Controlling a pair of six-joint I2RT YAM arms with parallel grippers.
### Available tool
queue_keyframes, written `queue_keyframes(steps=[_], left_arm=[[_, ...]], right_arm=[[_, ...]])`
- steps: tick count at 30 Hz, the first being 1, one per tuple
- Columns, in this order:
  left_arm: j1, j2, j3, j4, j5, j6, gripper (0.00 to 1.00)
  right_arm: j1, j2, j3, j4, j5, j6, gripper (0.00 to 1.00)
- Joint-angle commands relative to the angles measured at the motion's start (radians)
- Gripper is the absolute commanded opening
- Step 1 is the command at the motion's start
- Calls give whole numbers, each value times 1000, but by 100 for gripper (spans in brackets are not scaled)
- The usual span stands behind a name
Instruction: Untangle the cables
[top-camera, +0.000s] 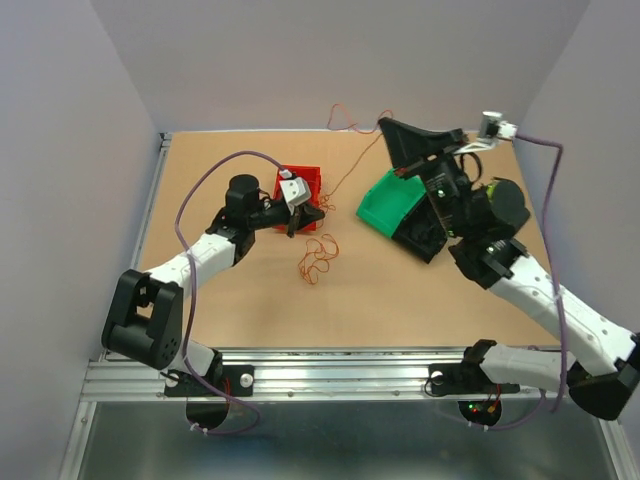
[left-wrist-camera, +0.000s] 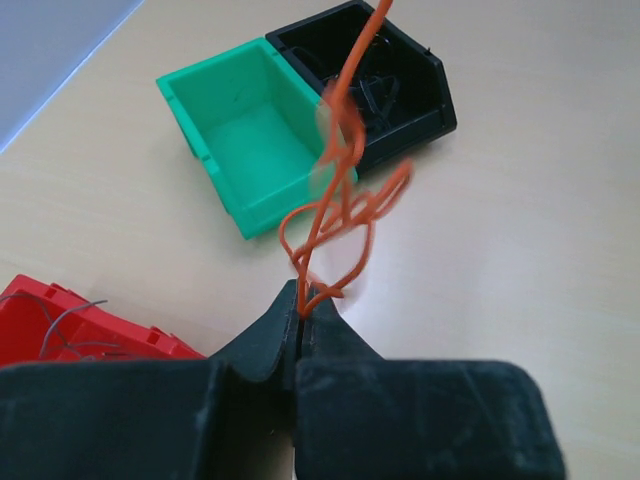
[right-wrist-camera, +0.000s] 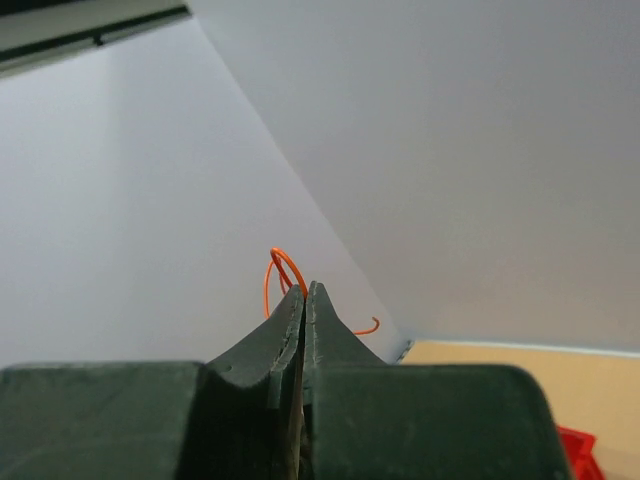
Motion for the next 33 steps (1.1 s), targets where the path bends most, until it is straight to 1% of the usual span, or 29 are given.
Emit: queue_keyframes(steps=[1, 5, 7, 10, 11, 12, 13, 14, 15, 16, 17, 18, 21, 24, 25, 27, 28, 29, 30, 31, 33], left_arm=[[20, 55, 62, -48, 3, 39, 0], [21, 95, 93, -84, -20, 54, 0], [24, 115, 108, -88, -62, 45, 0], [43, 141, 138, -95, -140, 21, 0], [53, 148, 145, -93, -172, -10, 0], [66, 153, 153, -93, -172, -25, 0], [104, 158, 159, -78, -177, -45, 0], [124, 161, 159, -62, -174, -98, 0], [145, 161, 159, -49, -146, -125, 0], [196, 162, 158, -17, -120, -148, 0], [214, 164, 156, 0, -88, -197, 0], [233, 165, 156, 14, -30, -212, 0], [248, 153, 156, 24, -8, -229, 0], [248, 93, 115, 48, -62, -216, 0], [247, 57, 93, 62, -129, -213, 4], [247, 21, 76, 65, -209, -206, 13], [247, -14, 60, 70, -300, -200, 24], [247, -32, 50, 73, -351, -196, 30], [245, -51, 38, 79, -405, -191, 38], [241, -80, 21, 94, -522, -188, 54], [236, -101, 13, 99, -656, -173, 65]], right_arm=[[9, -191, 12, 9, 227, -175, 1], [10, -339, -34, -18, 364, -252, 1], [9, -411, -54, -25, 393, -283, 1], [9, -463, -77, -31, 453, -301, 1], [9, -489, -86, -33, 467, -303, 1], [9, -495, -86, -33, 468, -307, 0], [9, -501, -90, -31, 478, -312, 0], [9, -506, -91, -34, 484, -314, 0], [9, -506, -91, -37, 500, -317, 0], [9, -506, -94, -39, 508, -321, 0], [10, -500, -97, -41, 524, -321, 0], [9, -494, -101, -48, 527, -321, 1], [9, -471, -130, -68, 519, -321, 1], [9, -466, -190, -165, 518, -278, 0], [9, -494, -256, -165, 519, -266, 0], [9, -532, -320, -165, 536, -246, 0], [9, -578, -346, -165, 548, -232, 1], [9, -596, -366, -165, 562, -231, 0], [10, -622, -386, -165, 571, -231, 0], [9, -641, -403, -166, 588, -237, 1], [9, -702, -397, -192, 590, -243, 1]])
